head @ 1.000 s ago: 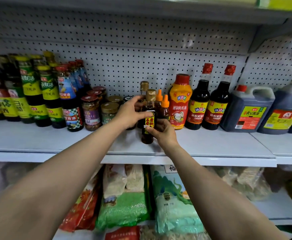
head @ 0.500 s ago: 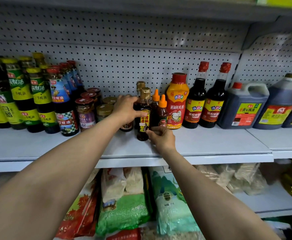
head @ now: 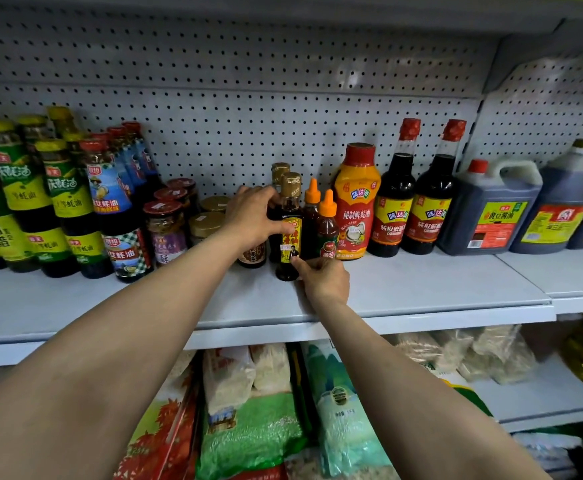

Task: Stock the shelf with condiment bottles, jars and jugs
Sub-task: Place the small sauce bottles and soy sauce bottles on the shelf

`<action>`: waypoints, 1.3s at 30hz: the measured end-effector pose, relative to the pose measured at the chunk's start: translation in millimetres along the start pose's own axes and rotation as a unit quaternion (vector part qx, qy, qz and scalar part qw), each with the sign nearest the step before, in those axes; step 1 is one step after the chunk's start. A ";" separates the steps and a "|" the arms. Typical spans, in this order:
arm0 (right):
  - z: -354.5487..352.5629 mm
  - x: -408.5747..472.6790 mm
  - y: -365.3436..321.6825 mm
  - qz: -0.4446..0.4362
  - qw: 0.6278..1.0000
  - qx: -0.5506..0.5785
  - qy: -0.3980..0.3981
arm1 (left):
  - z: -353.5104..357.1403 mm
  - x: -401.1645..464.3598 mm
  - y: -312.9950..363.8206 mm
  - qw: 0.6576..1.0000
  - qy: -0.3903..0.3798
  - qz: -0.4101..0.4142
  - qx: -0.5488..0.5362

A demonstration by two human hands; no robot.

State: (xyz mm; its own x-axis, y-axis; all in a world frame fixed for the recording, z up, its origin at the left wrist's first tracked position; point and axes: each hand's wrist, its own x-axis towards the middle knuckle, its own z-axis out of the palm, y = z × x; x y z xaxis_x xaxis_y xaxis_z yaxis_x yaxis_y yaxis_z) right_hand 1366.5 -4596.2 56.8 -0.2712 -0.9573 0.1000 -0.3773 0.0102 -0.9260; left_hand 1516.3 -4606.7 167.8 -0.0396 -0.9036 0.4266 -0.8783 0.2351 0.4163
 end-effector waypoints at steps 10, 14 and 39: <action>7.3 -1.1 -8.7 0.011 1.000 -0.015 0.016 | 2.8 7.4 -6.6 1.000 -0.008 -0.012 -0.006; 13.0 -0.5 -11.4 0.011 1.000 -0.002 0.009 | 2.5 10.9 -10.1 1.000 -0.007 -0.015 -0.006; 40.3 12.7 -25.2 0.036 0.986 -0.152 0.062 | 11.0 36.2 -36.5 1.000 0.009 0.009 -0.018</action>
State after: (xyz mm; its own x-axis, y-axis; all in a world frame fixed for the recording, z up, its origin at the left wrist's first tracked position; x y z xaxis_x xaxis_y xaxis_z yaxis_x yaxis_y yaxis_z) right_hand 1408.3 -4620.3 66.6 -0.4062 -0.9083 0.0998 -0.5962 0.1807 -0.7822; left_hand 1541.7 -4652.0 159.2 -0.0468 -0.8927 0.4481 -0.8598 0.2644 0.4369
